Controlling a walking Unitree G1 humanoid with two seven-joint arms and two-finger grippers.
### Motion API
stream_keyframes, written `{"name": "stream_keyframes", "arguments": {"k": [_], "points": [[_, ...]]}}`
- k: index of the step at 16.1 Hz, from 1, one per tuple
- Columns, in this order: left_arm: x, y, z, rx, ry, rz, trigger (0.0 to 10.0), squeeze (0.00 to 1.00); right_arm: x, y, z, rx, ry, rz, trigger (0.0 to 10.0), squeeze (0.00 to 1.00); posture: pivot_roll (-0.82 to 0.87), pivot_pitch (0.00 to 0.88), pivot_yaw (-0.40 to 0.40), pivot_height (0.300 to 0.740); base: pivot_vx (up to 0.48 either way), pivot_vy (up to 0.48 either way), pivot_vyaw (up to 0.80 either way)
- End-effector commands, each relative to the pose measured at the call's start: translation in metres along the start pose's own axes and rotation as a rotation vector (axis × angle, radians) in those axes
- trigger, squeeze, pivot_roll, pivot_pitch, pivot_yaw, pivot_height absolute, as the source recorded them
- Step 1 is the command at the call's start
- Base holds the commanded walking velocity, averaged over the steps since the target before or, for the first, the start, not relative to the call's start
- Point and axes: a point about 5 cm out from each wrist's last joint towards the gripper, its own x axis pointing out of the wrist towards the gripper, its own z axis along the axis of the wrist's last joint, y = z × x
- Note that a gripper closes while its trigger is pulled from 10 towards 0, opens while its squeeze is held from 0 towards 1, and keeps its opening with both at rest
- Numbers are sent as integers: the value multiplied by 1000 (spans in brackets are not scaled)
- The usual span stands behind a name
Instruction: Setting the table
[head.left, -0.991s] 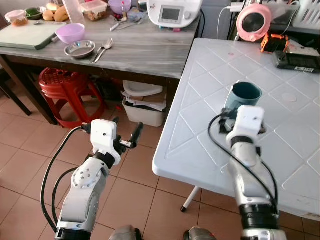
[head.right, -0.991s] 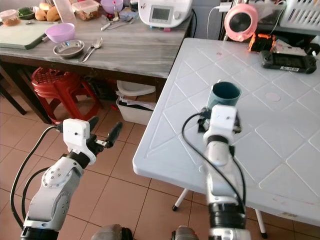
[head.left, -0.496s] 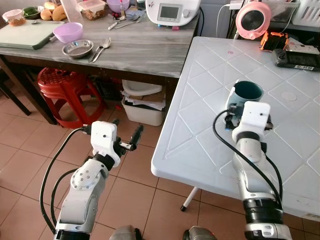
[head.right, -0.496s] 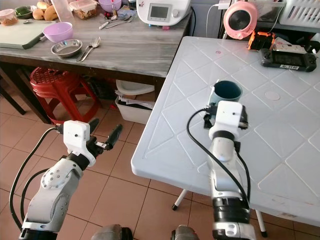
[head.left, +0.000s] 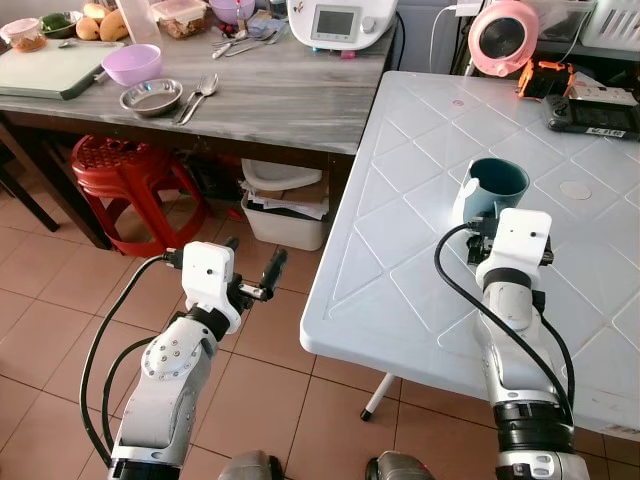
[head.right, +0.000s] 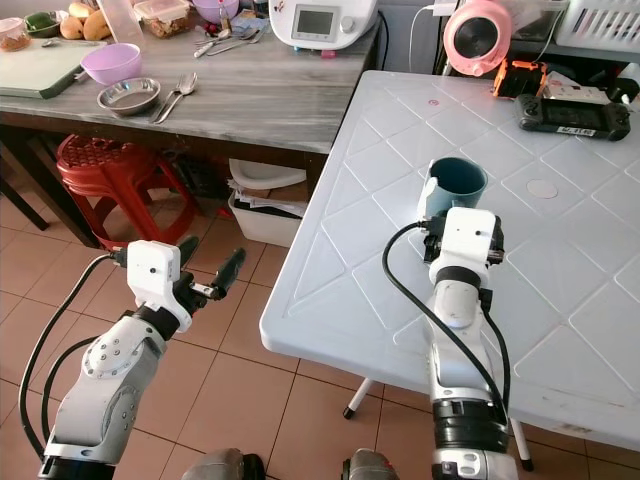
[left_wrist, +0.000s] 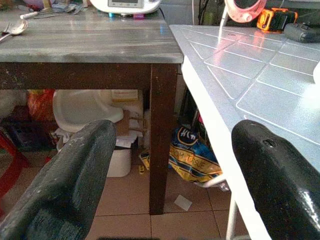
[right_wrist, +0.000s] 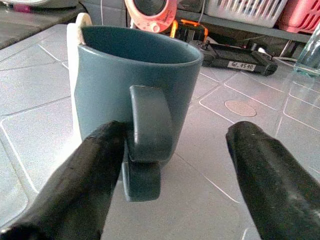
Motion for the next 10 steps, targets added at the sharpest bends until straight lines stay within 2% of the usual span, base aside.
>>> {"name": "stream_keyframes", "arguments": {"k": [1,3,5,6,7,8,9,10], "points": [[1,2,4,17,-5,7,10000,0,4,3,5,13,-12,21,863,0,24,59,71,740,0,0,0],[1,2,4,19,-3,9,10000,0,6,4,6,18,-15,29,784,0,24,58,70,740,0,0,0],[1,3,3,21,-1,12,10000,0,9,7,7,41,-12,66,3255,0,24,56,70,740,0,0,0],[1,3,3,24,3,15,10000,0,10,8,8,45,-11,87,3569,0,24,55,71,740,0,0,0],[2,4,3,24,3,15,10000,0,10,9,8,47,-11,95,5098,0,24,54,71,740,0,0,0],[2,4,3,25,3,15,10000,0,10,9,8,52,-8,97,4863,0,24,54,71,740,0,0,0],[2,4,3,27,4,16,10000,0,10,10,7,62,-4,99,941,0,24,54,72,740,0,0,0],[2,4,3,29,4,17,10000,0,11,10,7,67,-2,99,0,0,25,52,72,740,0,0,0]]}}
